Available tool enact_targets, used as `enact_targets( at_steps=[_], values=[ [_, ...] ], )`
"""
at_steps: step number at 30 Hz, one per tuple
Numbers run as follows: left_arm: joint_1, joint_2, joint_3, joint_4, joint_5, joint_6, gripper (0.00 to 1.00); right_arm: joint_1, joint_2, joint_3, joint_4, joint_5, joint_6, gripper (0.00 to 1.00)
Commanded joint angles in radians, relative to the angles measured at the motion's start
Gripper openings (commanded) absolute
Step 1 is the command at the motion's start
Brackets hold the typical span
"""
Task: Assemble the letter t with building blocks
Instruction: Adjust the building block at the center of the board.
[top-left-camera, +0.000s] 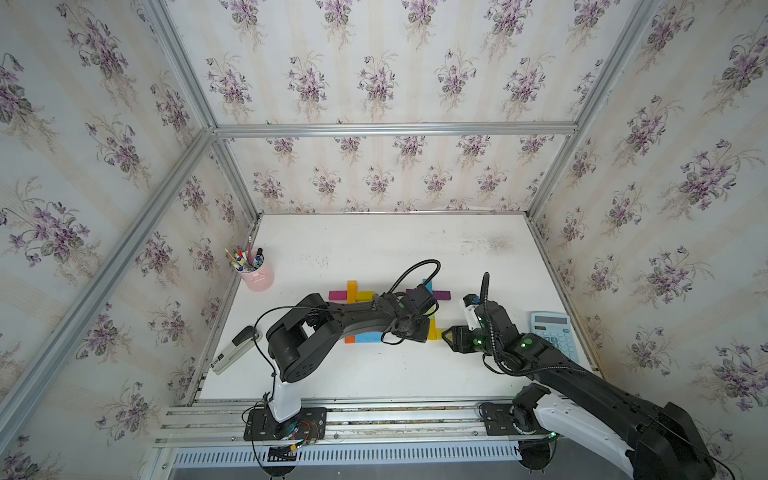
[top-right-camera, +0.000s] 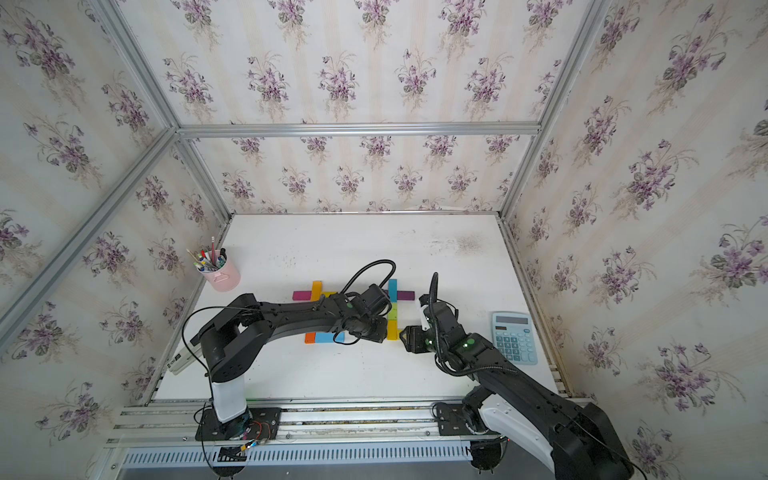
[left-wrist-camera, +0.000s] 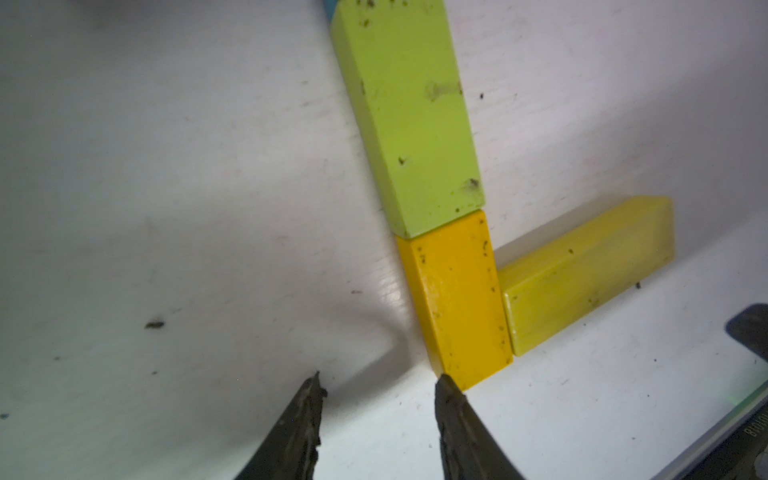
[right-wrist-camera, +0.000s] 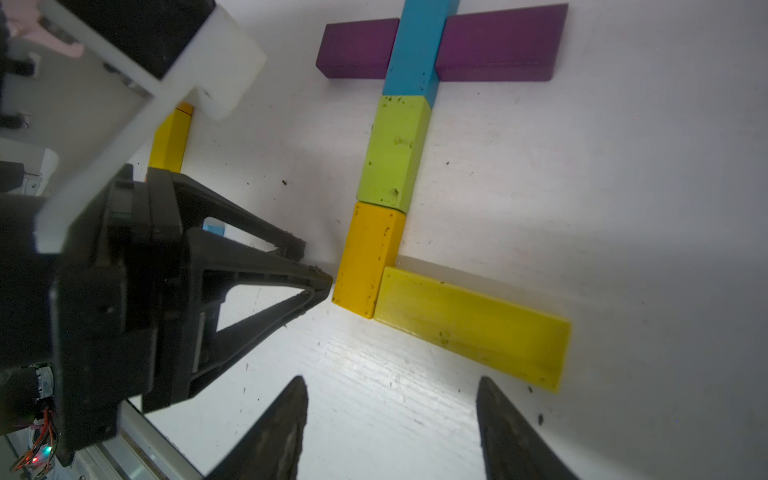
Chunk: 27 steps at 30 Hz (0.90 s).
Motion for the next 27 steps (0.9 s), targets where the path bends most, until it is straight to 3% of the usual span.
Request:
enact_targets(
  at_steps=[1, 18, 24, 27],
  values=[
    [0.002, 0.02, -0.002, -0.039, -0.02, -0.008, 0.47, 0.002, -0.005, -0.001, 0.017, 0.012, 0.006, 0.65],
    [0.004, -0.006, -0.03, -0.023, -0.02, -0.003, 0.49, 0.003, 0.01, -0.002, 0.022, 0.012, 0.004, 0.65],
    [0.004, -0.135, -0.075, -0.053, -0.119, 0.019, 0.52, 0.004, -0.008, -0.001, 0.017, 0.038, 0.006, 0.64],
    [0.006, -0.224, -0.077, -0.118, -0.198, 0.071, 0.59, 0.004, -0.053, 0.004, 0.01, 0.059, 0.016, 0.64]
  ],
)
